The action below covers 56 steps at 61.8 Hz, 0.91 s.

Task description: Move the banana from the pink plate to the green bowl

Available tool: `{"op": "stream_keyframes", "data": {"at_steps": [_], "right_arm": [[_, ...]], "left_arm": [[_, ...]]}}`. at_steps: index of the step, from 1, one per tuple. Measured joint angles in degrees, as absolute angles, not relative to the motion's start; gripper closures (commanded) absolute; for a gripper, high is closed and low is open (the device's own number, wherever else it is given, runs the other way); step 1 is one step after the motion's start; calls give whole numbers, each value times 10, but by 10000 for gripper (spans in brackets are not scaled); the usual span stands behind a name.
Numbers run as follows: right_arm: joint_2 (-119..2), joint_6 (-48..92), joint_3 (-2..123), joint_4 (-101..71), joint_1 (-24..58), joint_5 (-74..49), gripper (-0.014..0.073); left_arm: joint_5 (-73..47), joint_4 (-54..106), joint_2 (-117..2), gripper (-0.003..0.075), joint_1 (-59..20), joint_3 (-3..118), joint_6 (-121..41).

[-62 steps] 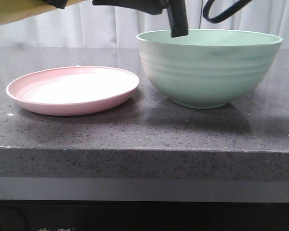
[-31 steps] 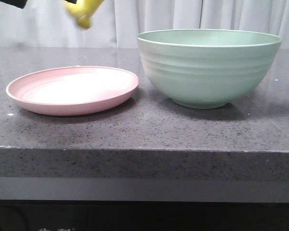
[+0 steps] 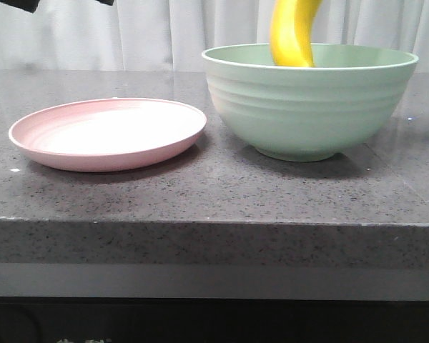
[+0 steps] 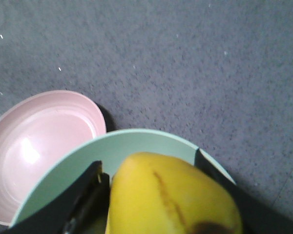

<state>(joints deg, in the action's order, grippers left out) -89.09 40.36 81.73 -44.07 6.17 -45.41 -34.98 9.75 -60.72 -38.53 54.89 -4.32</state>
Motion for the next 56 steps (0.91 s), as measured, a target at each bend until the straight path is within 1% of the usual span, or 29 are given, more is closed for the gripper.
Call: {"op": "stream_keyframes", "data": {"at_steps": [4, 7, 17, 22, 31, 35, 38, 49, 56], "right_arm": [[-910, 401, 817, -428, 65, -457, 361], [-923, 400, 817, -423, 68, -459, 344], [-947, 399, 817, -416, 70, -464, 339], [-949, 399, 817, -415, 70, -467, 281], [-949, 398, 817, -415, 70, -469, 111], [-949, 398, 818, -415, 70, -469, 75], [-949, 398, 818, -415, 70, -470, 64], [-949, 392, 818, -415, 70, -472, 64], [-948, 363, 818, -407, 70, -478, 67]], "left_arm": [[-350, 98, -607, 165, -385, 549, -43], [-350, 98, -607, 165, -385, 549, -43], [-350, 98, -607, 165, -385, 549, -43], [-350, 98, -607, 165, -385, 549, -43], [-350, 98, -607, 165, -385, 549, -43], [-350, 98, -607, 165, -385, 549, -43], [-350, 98, -607, 165, -385, 549, -43], [-350, 98, -607, 165, -385, 549, -43], [-350, 98, -607, 166, -385, 549, -43]]}}
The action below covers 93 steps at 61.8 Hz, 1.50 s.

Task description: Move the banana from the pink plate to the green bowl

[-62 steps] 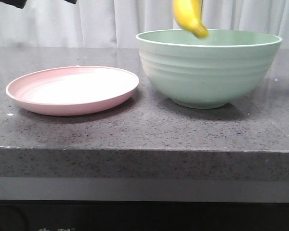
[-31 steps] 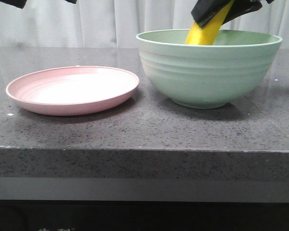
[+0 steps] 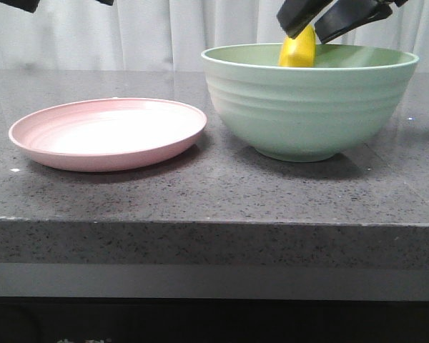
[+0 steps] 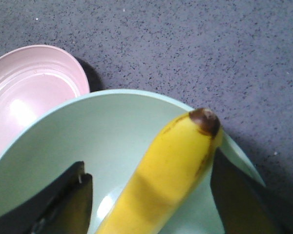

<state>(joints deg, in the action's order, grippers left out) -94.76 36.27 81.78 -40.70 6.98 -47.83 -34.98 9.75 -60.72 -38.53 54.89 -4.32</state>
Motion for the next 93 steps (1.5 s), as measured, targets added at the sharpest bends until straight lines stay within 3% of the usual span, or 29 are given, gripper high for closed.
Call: {"op": "stream_keyframes", "data": {"at_steps": [7, 14, 25, 30, 34, 53, 93], "right_arm": [[-928, 274, 818, -341, 70, -499, 109], [-895, 148, 818, -258, 70, -534, 284], [-854, 47, 818, -168, 70, -582, 591], [-850, 39, 818, -158, 70, -592, 664], [-849, 36, 818, -152, 70, -596, 657], [-780, 36, 773, -143, 70, -541, 659], [-291, 79, 254, -142, 70, -210, 662]], "left_arm": [[-350, 98, -607, 184, -384, 549, -42], [-348, 98, -607, 260, -367, 549, -40], [-329, 96, -607, 496, -297, 549, -38], [-323, 91, -607, 655, -259, 549, -38], [-322, 85, -607, 737, -229, 549, -38], [-306, 67, -576, 738, -128, 533, -38], [-228, 67, -250, 738, -95, 275, -38]]}}
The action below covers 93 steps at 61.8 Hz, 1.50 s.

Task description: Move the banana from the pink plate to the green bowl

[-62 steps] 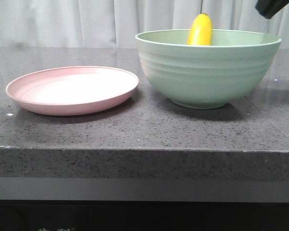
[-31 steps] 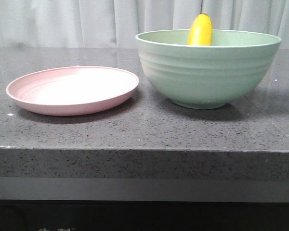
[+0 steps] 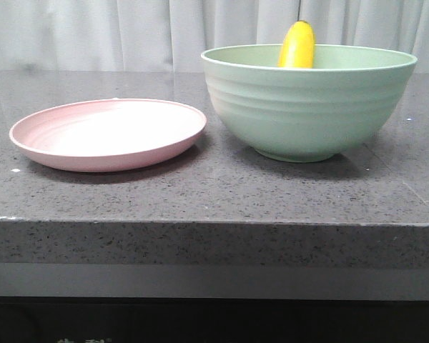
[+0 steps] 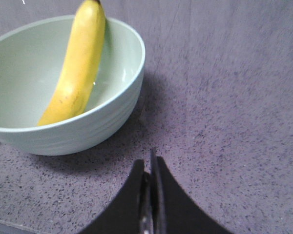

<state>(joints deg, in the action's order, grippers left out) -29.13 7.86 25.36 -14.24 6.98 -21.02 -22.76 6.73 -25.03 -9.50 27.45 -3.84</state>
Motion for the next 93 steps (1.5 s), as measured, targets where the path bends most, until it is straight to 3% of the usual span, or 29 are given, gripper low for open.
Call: {"op": "stream_keyframes", "data": {"at_steps": [22, 66, 84, 93], "right_arm": [[-115, 79, 189, -142, 70, -205, 662], [-108, 79, 188, -142, 70, -202, 662], [-108, 79, 188, -142, 70, -202, 662], [-108, 79, 188, -142, 70, -202, 662]], "left_arm": [[-228, 84, -156, 738, -95, 227, -38], [-223, 87, -154, 738, -95, 220, -38], [-194, 79, -9, 738, -59, 97, -38], [-170, 78, 3, 738, -47, 31, -37]]}}
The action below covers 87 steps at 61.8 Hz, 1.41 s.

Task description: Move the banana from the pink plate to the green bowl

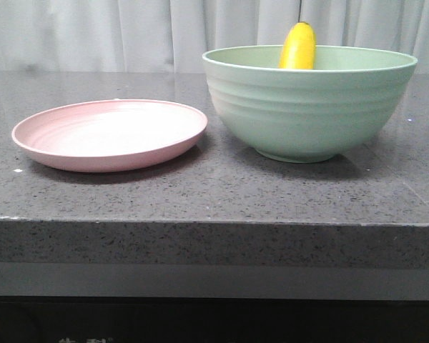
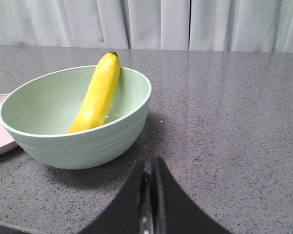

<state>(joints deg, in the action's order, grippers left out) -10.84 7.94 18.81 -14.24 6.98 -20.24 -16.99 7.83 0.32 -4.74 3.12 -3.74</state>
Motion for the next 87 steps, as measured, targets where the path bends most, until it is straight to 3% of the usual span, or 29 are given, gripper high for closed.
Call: {"op": "stream_keyframes", "data": {"at_steps": [12, 61, 87], "right_arm": [[-108, 79, 188, -142, 70, -202, 662], [-108, 79, 188, -142, 70, -202, 662], [-30, 79, 5, -128, 16, -96, 662]], "left_arm": [[-112, 87, 3, 738, -45, -2, -38], [-103, 89, 3, 738, -45, -2, -38], [-103, 89, 3, 738, -45, -2, -38]]}}
